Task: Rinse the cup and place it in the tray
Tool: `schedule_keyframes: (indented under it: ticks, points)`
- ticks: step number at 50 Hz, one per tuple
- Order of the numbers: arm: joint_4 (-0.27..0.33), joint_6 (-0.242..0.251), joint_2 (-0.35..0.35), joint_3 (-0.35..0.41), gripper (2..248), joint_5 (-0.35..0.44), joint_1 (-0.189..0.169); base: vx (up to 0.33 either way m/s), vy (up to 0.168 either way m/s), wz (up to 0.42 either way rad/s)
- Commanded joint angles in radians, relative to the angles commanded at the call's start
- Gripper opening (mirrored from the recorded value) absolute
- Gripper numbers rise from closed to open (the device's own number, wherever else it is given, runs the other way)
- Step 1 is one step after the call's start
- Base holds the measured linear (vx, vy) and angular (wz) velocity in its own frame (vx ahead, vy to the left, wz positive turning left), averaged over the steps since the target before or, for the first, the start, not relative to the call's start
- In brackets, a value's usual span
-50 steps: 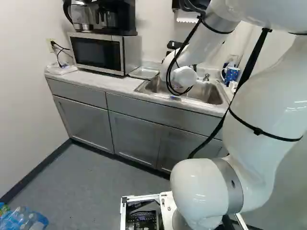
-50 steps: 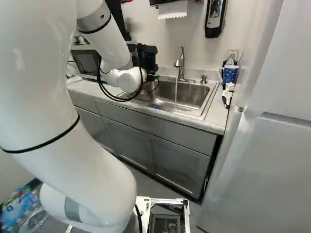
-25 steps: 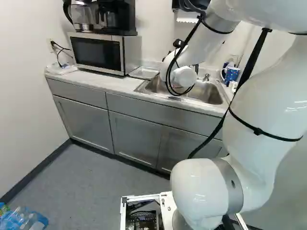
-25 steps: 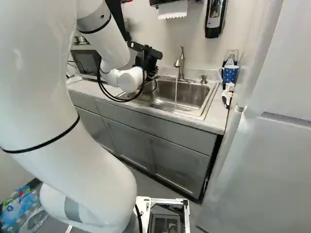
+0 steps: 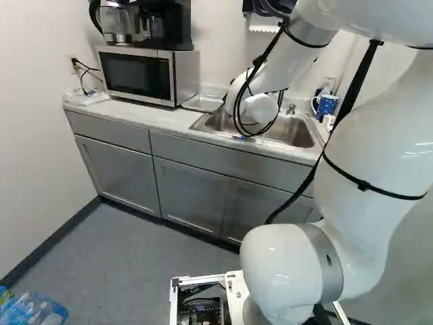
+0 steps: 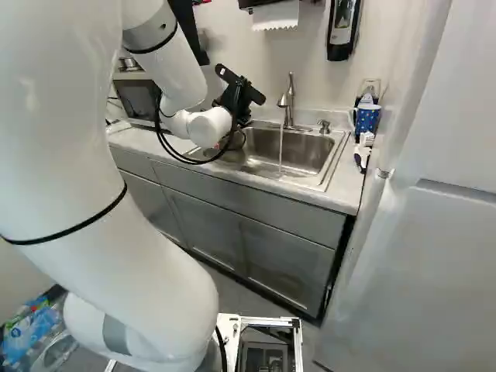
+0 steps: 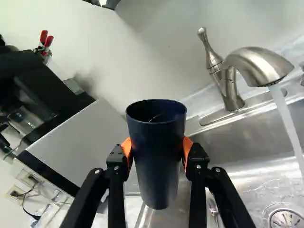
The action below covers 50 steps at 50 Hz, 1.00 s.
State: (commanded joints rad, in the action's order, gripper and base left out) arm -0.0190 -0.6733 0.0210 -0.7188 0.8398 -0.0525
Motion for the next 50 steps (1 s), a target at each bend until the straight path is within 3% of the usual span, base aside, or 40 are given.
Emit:
schedule_keyframes:
  ticks: [50]
  points:
    - [0.000,-0.526,0.000,0.000,122,-0.004,0.000,0.000,0.000,0.000]
